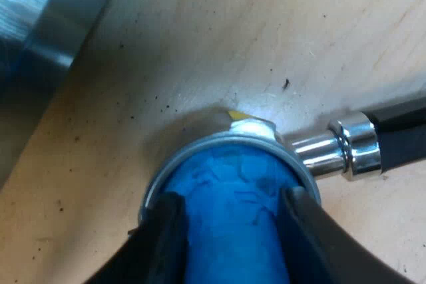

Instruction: Grind coffee beans and then tamp

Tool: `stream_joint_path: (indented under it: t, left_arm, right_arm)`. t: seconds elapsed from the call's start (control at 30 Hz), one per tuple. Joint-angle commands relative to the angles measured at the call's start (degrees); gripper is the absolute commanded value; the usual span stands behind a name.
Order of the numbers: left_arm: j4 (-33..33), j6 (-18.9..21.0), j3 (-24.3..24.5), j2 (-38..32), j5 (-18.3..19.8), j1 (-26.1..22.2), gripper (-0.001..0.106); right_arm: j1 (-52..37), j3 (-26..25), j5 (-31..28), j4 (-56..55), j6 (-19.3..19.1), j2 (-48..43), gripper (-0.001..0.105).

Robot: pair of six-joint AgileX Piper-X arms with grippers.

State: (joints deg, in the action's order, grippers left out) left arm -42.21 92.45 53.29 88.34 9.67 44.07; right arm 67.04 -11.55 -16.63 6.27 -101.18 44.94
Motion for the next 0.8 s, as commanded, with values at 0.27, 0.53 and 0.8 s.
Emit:
stream_joint_path:
  t: [0.27,0.53,0.8]
  left_arm:
    - [-0.88,-0.18,0.23,3.88,-0.45,0.21,0.000]
    - [-1.19,-0.18,-1.77,4.75,-0.34,0.21,0.000]
    - [1.27,-0.18,-7.54,4.75,0.10,0.21,0.000]
  right_arm:
    - [-0.18,-0.09,0.15,0.32,-0.14,-0.38,0.063]
    - [-0.18,-0.09,0.15,0.32,-0.14,-0.38,0.063]
    - [-0.18,-0.09,0.15,0.32,-0.14,-0.38,0.063]
